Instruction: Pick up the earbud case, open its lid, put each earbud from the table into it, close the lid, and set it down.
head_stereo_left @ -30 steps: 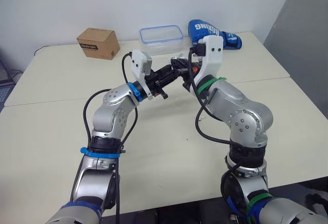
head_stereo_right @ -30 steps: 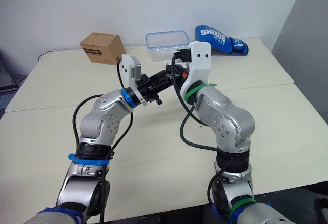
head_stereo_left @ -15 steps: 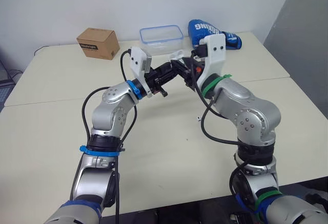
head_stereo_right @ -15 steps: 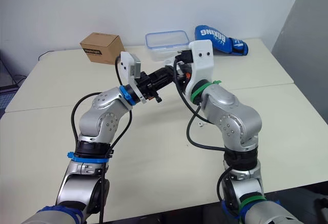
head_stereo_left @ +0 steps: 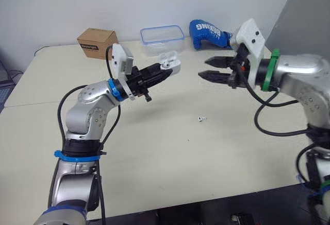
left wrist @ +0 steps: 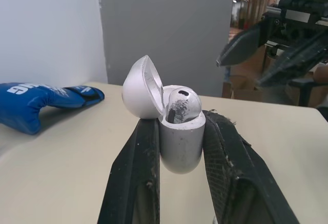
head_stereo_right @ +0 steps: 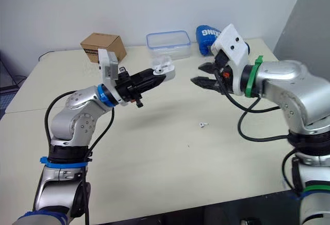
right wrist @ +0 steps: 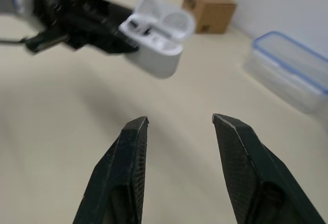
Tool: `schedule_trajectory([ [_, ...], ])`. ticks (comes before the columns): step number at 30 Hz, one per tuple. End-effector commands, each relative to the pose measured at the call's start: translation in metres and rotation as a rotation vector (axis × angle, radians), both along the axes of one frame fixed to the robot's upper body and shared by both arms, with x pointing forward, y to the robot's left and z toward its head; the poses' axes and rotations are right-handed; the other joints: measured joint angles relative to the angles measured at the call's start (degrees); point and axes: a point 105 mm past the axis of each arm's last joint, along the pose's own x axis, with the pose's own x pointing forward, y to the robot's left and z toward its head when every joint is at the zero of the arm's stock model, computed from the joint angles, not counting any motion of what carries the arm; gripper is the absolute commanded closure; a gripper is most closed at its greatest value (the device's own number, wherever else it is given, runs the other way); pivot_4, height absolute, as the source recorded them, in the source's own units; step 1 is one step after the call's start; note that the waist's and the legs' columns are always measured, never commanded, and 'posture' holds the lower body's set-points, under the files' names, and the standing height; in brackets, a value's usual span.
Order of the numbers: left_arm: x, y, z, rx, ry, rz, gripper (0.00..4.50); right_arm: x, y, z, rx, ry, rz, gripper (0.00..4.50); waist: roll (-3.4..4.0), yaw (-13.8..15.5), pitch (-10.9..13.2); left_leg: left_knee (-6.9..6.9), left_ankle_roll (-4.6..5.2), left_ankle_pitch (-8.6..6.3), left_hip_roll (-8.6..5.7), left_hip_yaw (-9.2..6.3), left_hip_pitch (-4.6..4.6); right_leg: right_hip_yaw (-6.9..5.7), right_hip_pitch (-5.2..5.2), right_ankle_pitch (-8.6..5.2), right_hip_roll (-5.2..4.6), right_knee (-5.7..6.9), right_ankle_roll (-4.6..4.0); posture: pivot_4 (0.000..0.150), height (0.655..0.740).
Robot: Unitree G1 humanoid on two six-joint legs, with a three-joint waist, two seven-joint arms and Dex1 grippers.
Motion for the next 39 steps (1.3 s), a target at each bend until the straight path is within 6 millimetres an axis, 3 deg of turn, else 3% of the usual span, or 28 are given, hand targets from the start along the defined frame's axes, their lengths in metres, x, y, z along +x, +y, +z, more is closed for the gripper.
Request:
schedule_trajectory([
  [1, -0.014, 0.008, 0.008, 0.011, -0.022, -0.060, 3.71, -0.005, 0.006, -0.021, -0.214, 0.032, 0.118, 2.44, 0.00, -0.1, 0.0, 0.00, 0.00, 0.00, 0.00, -0.01, 0.00, -0.01, 0.00, 0.00, 0.00, -0.02, 0.00, 0.150, 0.7400],
  [4, -0.016, 0.011, 0.004, 0.033, -0.010, -0.078, 3.71, 0.002, 0.004, -0.041, -0.331, 0.065, 0.128, 2.44, -0.03, -0.1, 0.0, -0.01, -0.01, 0.01, 0.01, -0.01, -0.03, -0.02, -0.02, -0.01, 0.00, -0.04, 0.01, 0.150, 0.7400],
  [8, -0.020, 0.017, 0.001, 0.053, 0.006, -0.089, 3.71, 0.015, 0.001, -0.082, -0.496, 0.175, 0.090, 2.44, -0.06, -0.1, 0.0, 0.02, -0.03, 0.02, 0.00, -0.01, -0.05, -0.01, -0.04, 0.00, -0.02, -0.04, 0.01, 0.150, 0.7400],
  [11, -0.021, 0.019, -0.002, 0.064, 0.010, -0.093, 3.71, 0.021, -0.002, -0.096, -0.572, 0.213, 0.063, 2.44, -0.07, 0.0, 0.0, 0.01, -0.04, 0.02, 0.00, -0.03, -0.06, -0.02, -0.08, 0.00, -0.02, -0.03, 0.00, 0.150, 0.7400],
  [22, -0.030, 0.016, -0.011, 0.080, 0.022, -0.105, 3.71, 0.049, -0.004, -0.118, -0.718, 0.191, 0.035, 2.44, -0.07, 0.1, 0.0, 0.02, -0.05, 0.02, -0.02, -0.04, -0.08, -0.02, -0.11, 0.00, -0.05, -0.03, 0.00, 0.150, 0.7400],
  [39, -0.038, 0.016, -0.014, 0.079, 0.031, -0.087, 3.71, 0.062, 0.002, -0.139, -0.831, 0.159, 0.120, 2.44, -0.06, 0.1, 0.0, 0.02, -0.06, 0.03, -0.01, -0.04, -0.08, -0.02, -0.13, 0.00, -0.05, 0.01, -0.01, 0.150, 0.7400],
])
